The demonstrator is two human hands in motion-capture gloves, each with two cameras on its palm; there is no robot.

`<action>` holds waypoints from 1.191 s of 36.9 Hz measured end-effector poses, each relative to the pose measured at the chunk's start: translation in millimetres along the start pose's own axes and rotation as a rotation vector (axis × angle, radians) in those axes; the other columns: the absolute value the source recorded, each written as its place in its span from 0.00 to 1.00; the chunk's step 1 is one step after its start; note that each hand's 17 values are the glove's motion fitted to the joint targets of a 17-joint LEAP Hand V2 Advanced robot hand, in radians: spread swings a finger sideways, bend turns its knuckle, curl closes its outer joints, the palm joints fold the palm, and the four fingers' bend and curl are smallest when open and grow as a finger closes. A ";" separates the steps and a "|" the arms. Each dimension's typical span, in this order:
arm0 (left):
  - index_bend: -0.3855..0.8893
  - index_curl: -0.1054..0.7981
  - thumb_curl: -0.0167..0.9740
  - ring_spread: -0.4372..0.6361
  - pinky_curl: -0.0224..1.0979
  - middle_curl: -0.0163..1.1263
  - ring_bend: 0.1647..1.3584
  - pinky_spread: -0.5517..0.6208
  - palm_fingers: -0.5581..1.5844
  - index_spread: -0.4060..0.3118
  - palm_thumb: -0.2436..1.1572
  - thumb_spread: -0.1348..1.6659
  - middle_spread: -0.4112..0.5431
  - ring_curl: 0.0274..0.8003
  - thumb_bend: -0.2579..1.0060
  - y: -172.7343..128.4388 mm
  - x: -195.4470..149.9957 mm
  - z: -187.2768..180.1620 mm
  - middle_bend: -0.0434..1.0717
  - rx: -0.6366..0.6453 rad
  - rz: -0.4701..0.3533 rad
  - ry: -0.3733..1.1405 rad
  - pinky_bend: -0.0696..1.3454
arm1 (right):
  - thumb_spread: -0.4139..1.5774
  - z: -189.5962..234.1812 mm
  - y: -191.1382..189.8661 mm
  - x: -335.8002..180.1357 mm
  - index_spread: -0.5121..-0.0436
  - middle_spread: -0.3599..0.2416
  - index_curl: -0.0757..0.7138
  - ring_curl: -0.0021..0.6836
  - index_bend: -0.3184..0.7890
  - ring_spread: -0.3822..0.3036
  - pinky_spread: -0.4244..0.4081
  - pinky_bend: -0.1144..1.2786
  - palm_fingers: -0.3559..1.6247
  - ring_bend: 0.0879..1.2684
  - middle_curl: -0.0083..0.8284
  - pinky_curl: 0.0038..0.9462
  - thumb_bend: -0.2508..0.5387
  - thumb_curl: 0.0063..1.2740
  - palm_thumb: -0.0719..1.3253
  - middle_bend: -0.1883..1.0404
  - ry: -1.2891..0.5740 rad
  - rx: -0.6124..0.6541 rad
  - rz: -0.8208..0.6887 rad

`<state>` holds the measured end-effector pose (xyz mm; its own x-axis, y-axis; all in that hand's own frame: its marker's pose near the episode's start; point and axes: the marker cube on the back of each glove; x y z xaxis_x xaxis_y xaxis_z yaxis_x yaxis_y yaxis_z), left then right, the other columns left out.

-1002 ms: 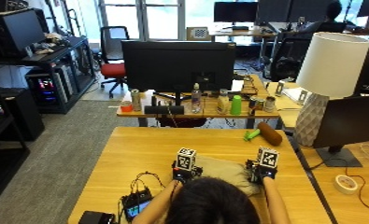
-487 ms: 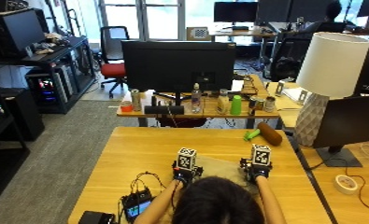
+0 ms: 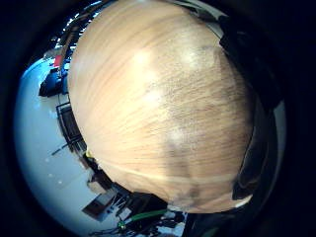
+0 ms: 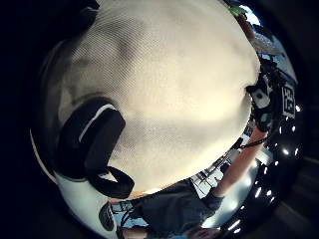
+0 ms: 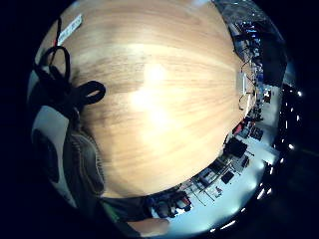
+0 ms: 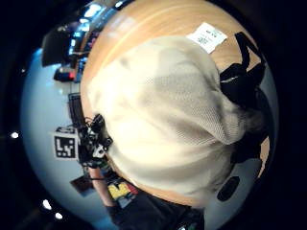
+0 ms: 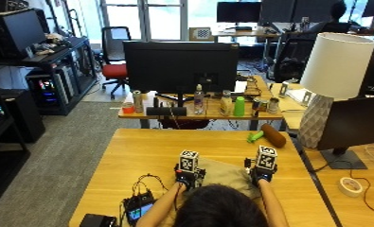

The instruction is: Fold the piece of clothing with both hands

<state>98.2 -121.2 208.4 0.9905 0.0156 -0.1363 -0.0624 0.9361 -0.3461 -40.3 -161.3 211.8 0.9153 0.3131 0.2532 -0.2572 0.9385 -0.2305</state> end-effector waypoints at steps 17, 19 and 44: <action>0.44 0.58 0.25 0.51 0.34 0.23 0.23 0.59 0.43 0.42 0.42 0.73 0.46 0.41 0.20 -1.8 -1.6 -0.1 0.16 0.003 -0.035 0.016 0.35 | 0.65 -77.4 33.0 -29.7 0.47 0.37 0.39 0.65 0.38 0.22 0.16 0.54 0.79 0.54 0.53 0.38 0.31 0.28 0.93 0.39 0.115 -0.098 -0.012; 0.45 0.58 0.25 0.51 0.34 0.23 0.23 0.59 0.42 0.42 0.42 0.73 0.46 0.41 0.19 0.8 -1.9 1.2 0.16 -0.019 -0.035 0.022 0.35 | 0.65 -89.8 36.0 -41.2 0.47 0.36 0.39 0.65 0.38 0.22 0.16 0.54 0.79 0.53 0.53 0.38 0.31 0.29 0.94 0.39 0.143 -0.082 -0.036; 0.45 0.58 0.25 0.53 0.35 0.22 0.23 0.61 0.41 0.44 0.42 0.75 0.49 0.40 0.19 -3.9 -2.4 0.0 0.16 0.036 -0.002 0.027 0.36 | 0.61 -125.9 6.9 -132.5 0.48 0.34 0.37 0.64 0.36 0.19 0.15 0.55 0.78 0.52 0.54 0.39 0.31 0.36 0.94 0.37 0.372 -0.157 -0.063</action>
<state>96.1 -124.8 210.0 0.9870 0.0043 -0.1608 -0.0551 0.9481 -0.3131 -124.3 -214.6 58.3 0.9849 0.1543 -0.0789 -0.1727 0.9117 -0.3729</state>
